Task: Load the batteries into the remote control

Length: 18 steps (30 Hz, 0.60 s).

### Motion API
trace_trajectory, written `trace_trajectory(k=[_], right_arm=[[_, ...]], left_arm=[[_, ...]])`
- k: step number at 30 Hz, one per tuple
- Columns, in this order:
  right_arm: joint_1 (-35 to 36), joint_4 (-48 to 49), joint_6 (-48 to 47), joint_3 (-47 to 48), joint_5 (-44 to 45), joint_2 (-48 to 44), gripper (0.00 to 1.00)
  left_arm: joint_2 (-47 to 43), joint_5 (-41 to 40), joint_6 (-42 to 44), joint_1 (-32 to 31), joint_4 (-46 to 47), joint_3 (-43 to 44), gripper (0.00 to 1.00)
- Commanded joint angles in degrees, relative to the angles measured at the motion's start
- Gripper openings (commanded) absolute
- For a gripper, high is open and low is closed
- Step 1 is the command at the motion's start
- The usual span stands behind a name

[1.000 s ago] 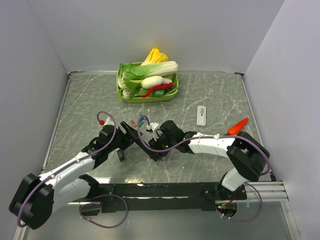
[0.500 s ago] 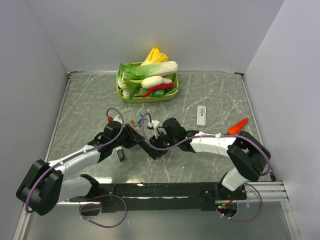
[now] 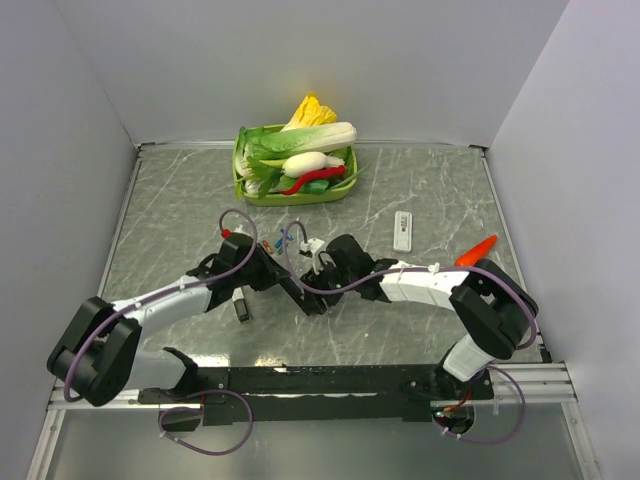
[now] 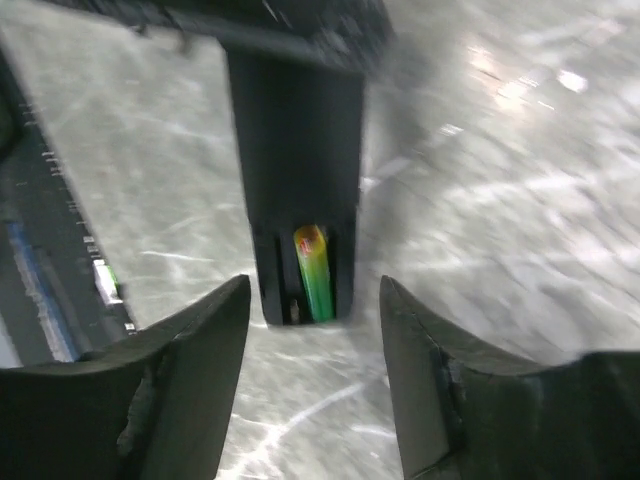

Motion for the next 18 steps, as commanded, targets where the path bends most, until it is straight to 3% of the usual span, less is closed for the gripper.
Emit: trace_trajectory(k=[1, 10, 15, 18], right_arm=[[-1.82, -1.27, 2.46, -0.61, 3.04, -2.38, 0.66], [-3.05, 1.8, 9.05, -4.91, 4.88, -6.34, 0.69], [-4.55, 3.82, 12.47, -7.63, 7.25, -7.39, 0.69], [-5.25, 4.53, 13.44, -9.04, 7.26, -8.19, 0.69]], left_arm=[[2.87, -7.7, 0.92, -2.04, -10.82, 8.9, 0.01], [12.52, -25.62, 4.18, -10.65, -33.4, 25.78, 0.01], [18.25, -27.38, 4.44, -13.2, -40.1, 32.37, 0.01], [21.33, -34.41, 4.71, -16.37, -46.6, 37.65, 0.01]])
